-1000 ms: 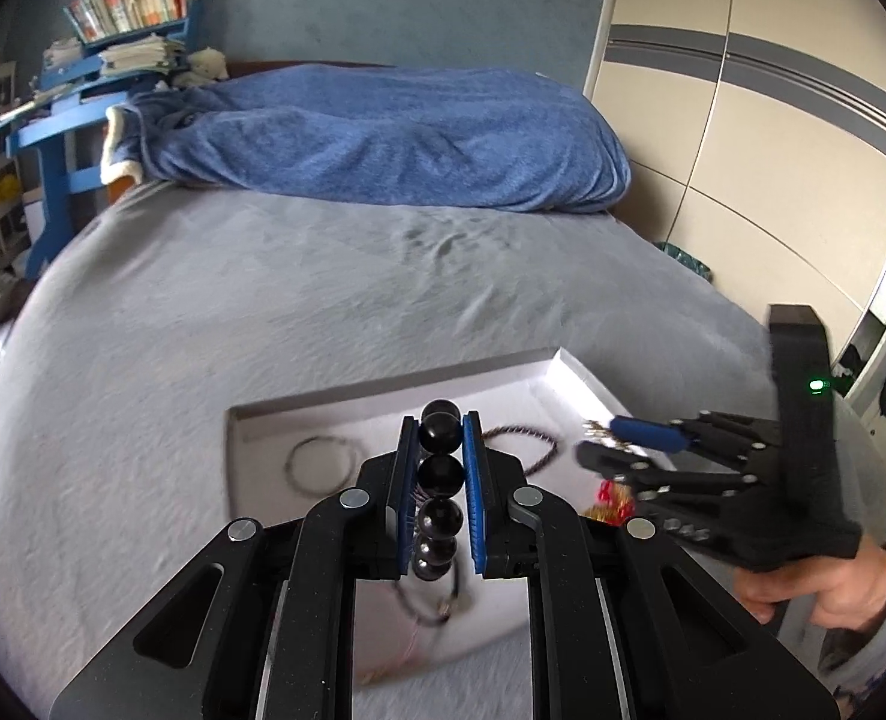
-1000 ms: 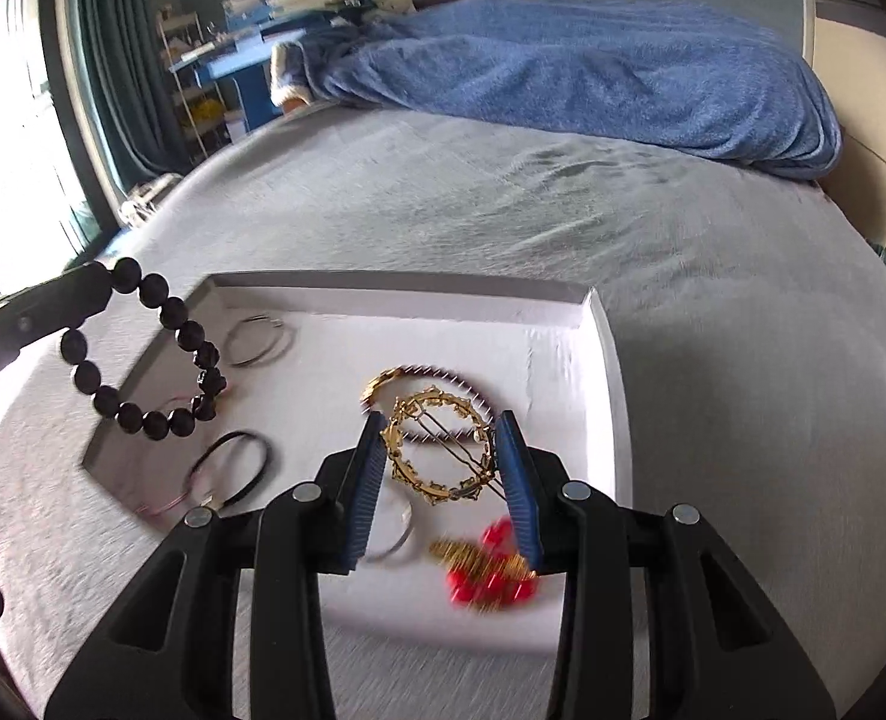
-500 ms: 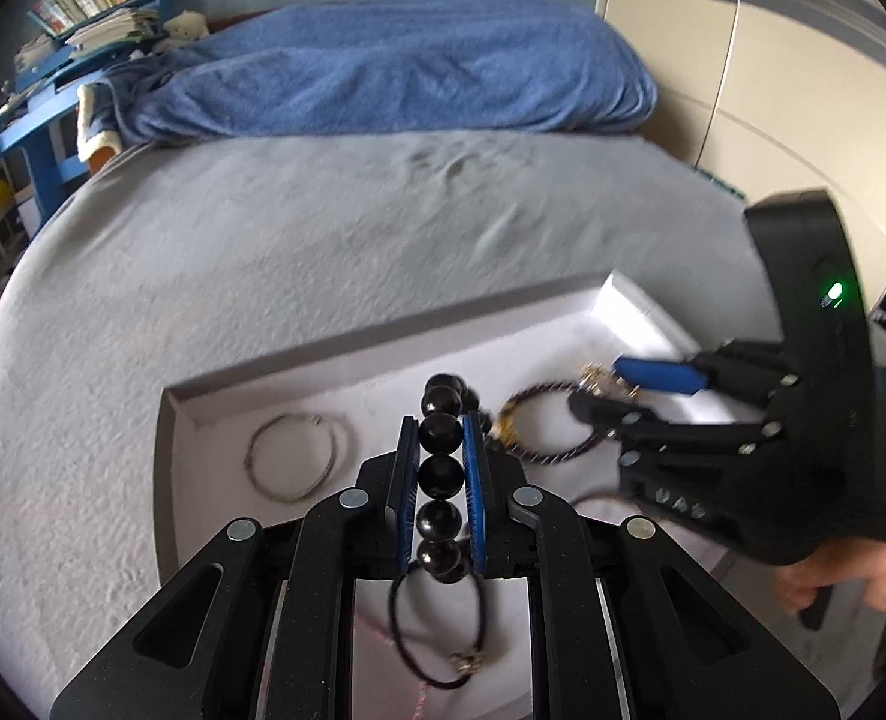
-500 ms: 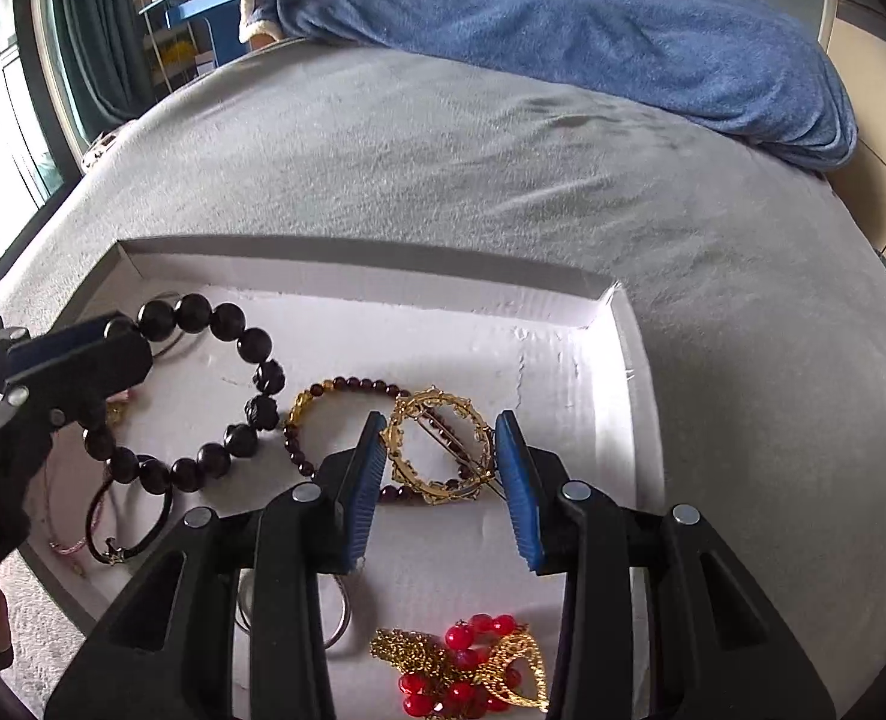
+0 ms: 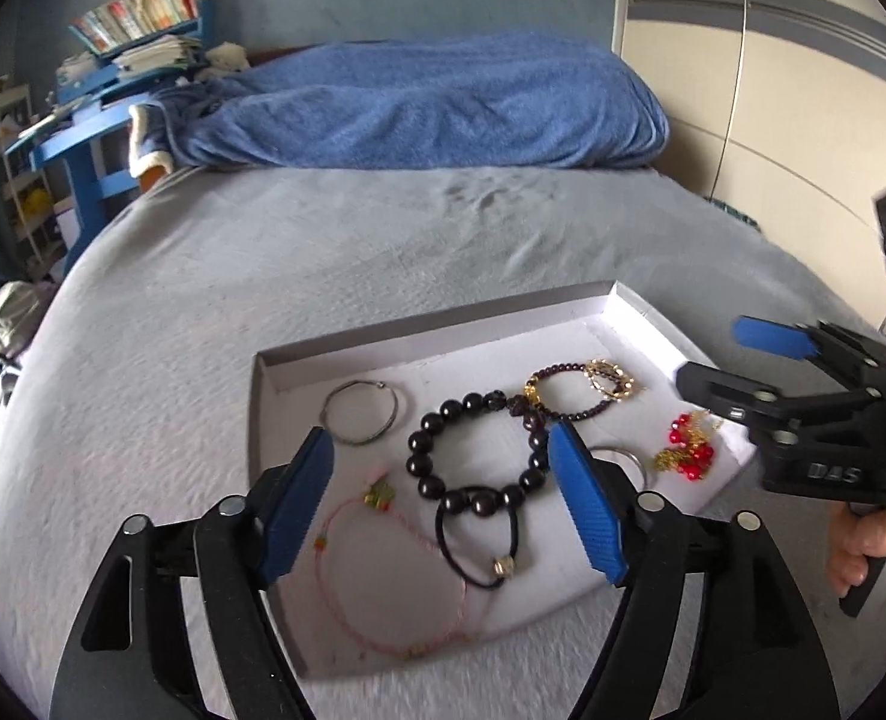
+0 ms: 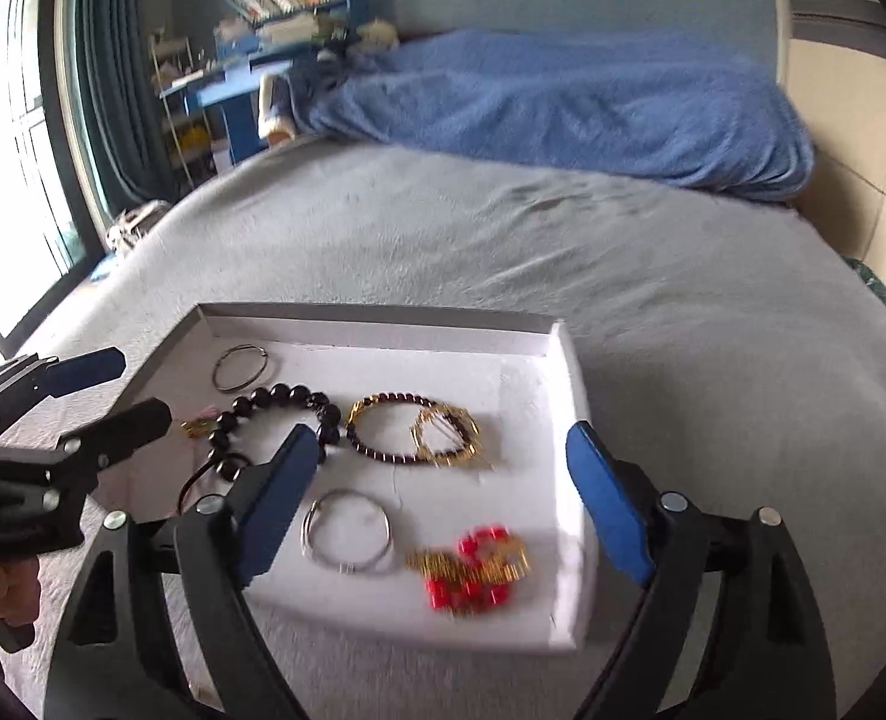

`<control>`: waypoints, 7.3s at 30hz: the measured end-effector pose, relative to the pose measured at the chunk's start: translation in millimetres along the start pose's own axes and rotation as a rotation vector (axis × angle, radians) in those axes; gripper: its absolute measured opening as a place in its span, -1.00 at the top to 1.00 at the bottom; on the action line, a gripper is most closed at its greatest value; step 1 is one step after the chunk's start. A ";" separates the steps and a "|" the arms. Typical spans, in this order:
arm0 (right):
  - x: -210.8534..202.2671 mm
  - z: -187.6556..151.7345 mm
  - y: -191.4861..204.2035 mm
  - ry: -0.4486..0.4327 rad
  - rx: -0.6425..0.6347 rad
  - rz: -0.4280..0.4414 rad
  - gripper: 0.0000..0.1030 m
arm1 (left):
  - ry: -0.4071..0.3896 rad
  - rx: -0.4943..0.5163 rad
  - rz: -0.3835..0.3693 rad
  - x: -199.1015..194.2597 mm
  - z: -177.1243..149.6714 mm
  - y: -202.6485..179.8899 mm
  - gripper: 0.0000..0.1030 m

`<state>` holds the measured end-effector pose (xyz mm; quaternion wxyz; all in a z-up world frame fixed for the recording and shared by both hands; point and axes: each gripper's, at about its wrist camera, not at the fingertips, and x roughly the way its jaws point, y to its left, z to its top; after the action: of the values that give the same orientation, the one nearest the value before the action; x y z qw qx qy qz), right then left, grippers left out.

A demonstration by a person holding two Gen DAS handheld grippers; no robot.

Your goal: Organize jewelry

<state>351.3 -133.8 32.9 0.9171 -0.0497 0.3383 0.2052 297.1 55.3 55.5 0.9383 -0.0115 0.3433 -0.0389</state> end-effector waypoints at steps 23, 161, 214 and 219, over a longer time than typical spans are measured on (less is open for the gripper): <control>-94.1 -131.2 -34.0 0.037 0.150 -0.102 -0.89 | 0.051 0.077 0.005 -71.7 -118.3 -41.5 -0.75; -100.2 -22.1 18.4 -0.117 0.099 0.138 0.86 | 0.067 0.027 -0.006 -15.0 -20.1 4.6 0.88; -63.9 -88.0 7.0 -0.091 0.030 -0.049 -0.89 | -0.067 -0.014 0.120 -54.3 -79.3 -5.6 -0.90; -76.3 -106.2 4.5 -0.093 0.064 -0.045 -0.89 | -0.067 -0.018 0.125 -59.9 -94.2 -16.0 -0.90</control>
<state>233.3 -180.2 0.6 0.9373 -0.0185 0.3004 0.1757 189.7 44.8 22.8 0.9498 0.0002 0.3119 0.0233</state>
